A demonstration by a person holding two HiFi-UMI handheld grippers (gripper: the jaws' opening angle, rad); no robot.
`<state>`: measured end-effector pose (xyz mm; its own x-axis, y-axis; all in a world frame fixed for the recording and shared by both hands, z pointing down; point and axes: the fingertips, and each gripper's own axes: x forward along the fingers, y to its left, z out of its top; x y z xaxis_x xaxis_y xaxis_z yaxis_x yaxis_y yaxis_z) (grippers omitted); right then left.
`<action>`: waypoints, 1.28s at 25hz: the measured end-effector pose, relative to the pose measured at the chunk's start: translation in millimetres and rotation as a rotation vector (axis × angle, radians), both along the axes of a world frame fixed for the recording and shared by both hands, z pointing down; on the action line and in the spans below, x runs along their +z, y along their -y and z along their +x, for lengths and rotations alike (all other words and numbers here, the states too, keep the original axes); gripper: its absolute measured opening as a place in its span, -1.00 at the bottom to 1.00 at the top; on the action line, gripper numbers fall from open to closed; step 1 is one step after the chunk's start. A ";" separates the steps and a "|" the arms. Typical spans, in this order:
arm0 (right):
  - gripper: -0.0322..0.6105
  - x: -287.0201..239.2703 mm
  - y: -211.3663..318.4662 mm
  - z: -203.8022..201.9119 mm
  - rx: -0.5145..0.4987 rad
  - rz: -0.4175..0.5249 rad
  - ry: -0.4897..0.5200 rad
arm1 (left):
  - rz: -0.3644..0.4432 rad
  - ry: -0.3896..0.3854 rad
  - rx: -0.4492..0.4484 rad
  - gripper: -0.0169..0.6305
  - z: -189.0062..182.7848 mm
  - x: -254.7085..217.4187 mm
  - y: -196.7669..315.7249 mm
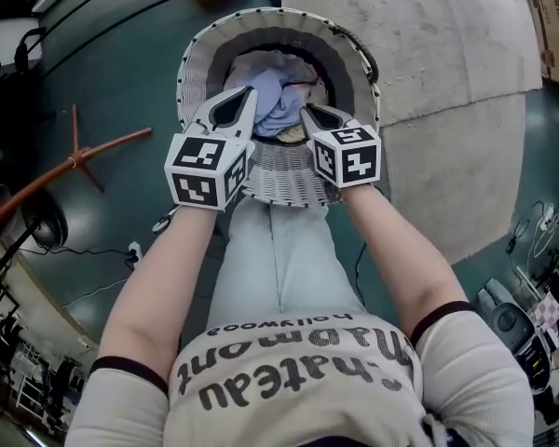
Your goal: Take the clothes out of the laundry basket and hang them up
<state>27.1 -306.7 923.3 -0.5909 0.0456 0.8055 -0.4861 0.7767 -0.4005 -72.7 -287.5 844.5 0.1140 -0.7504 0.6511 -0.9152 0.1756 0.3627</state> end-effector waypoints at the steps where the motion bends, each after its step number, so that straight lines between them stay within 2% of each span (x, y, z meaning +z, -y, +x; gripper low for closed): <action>1: -0.79 14.9 -1.8 0.6 -0.006 -0.011 -0.001 | 0.002 -0.014 -0.014 -0.92 0.7 9.6 2.3; 3: -0.74 45.1 -3.1 2.6 -0.008 -0.026 -0.011 | 0.011 -0.030 -0.023 -0.92 1.6 25.5 8.2; 5: -0.39 75.9 -5.3 5.0 0.000 -0.040 -0.032 | 0.033 -0.024 -0.010 -0.92 1.8 35.9 13.4; 8: -0.38 120.5 -7.8 6.5 0.024 -0.043 -0.077 | 0.071 0.022 -0.005 -0.92 -4.9 46.3 17.1; 12: -0.38 165.2 -11.8 5.2 0.054 -0.058 -0.106 | 0.086 0.153 0.021 -0.92 -12.1 55.6 17.9; 14: -0.37 180.6 -14.9 9.1 0.054 -0.073 -0.127 | 0.097 0.138 0.036 -0.92 -7.3 57.8 19.5; 17: -0.36 197.7 -16.9 15.1 0.069 -0.099 -0.148 | 0.105 0.080 0.007 -0.92 -5.2 61.8 21.6; 23: -0.34 218.6 -27.8 8.7 0.104 -0.161 -0.134 | 0.142 0.114 0.021 -0.92 -3.0 55.5 26.0; 29: -0.36 229.2 -25.7 1.9 0.102 -0.155 -0.169 | 0.132 0.078 -0.023 -0.92 -8.0 61.7 23.4; 30: -0.42 230.2 -24.0 5.0 0.101 -0.144 -0.184 | 0.134 0.072 -0.029 -0.92 -7.1 61.3 23.7; 32: -0.75 226.3 -19.5 9.9 0.099 -0.111 -0.210 | 0.138 0.064 -0.034 -0.92 -6.0 58.4 24.1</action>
